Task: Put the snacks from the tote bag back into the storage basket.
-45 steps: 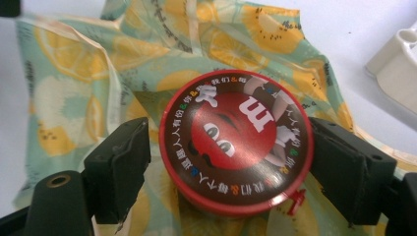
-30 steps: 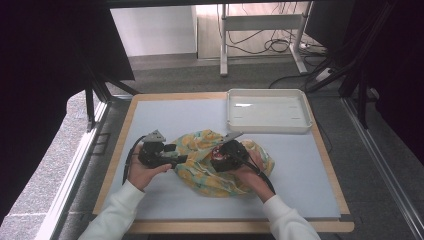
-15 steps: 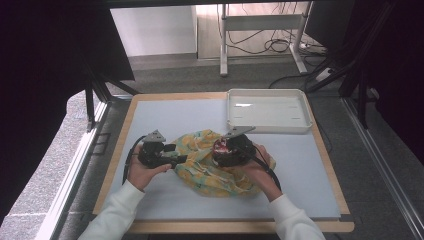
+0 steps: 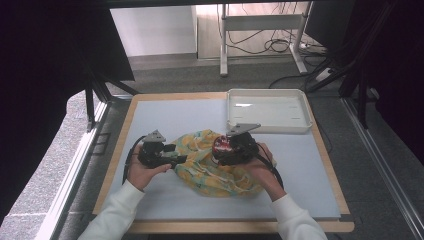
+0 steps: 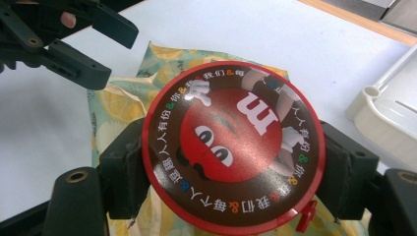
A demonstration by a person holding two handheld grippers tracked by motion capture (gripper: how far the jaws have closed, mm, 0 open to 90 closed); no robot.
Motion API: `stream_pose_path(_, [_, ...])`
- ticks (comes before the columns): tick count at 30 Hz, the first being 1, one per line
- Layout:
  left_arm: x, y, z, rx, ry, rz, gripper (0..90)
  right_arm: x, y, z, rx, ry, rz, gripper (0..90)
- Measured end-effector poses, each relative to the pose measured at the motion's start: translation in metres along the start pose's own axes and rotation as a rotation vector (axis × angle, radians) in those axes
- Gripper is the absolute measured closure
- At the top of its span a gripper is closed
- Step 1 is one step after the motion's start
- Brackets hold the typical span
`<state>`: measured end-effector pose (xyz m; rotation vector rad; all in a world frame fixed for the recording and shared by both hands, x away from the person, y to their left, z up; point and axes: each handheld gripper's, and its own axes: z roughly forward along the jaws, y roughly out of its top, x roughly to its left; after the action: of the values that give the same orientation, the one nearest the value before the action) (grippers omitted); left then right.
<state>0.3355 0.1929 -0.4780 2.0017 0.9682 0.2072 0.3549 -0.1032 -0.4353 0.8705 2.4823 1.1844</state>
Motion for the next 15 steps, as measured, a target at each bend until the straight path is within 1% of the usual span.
stream_pose_path(6, [-0.001, 0.000, -0.001, -0.002, 0.002, -0.001, 30.7, 0.000, 0.000, -0.001, 0.000, 0.014, -0.003, 25.8])
stream_pose_path(8, [-0.001, 0.001, -0.002, -0.002, 0.002, -0.002, 30.7, -0.001, 0.001, -0.004, -0.005, 0.022, 0.002, 25.8])
stream_pose_path(10, [-0.001, 0.001, -0.003, -0.006, 0.004, -0.005, 30.7, -0.002, 0.002, -0.006, -0.006, 0.020, 0.005, 25.8])
stream_pose_path(14, [-0.001, 0.001, -0.002, -0.001, 0.002, -0.005, 30.5, -0.005, 0.007, -0.012, -0.019, 0.020, 0.007, 25.8])
stream_pose_path(15, [-0.001, 0.001, -0.002, 0.000, -0.001, -0.004, 30.5, -0.007, 0.011, -0.014, -0.020, 0.022, 0.003, 25.9])
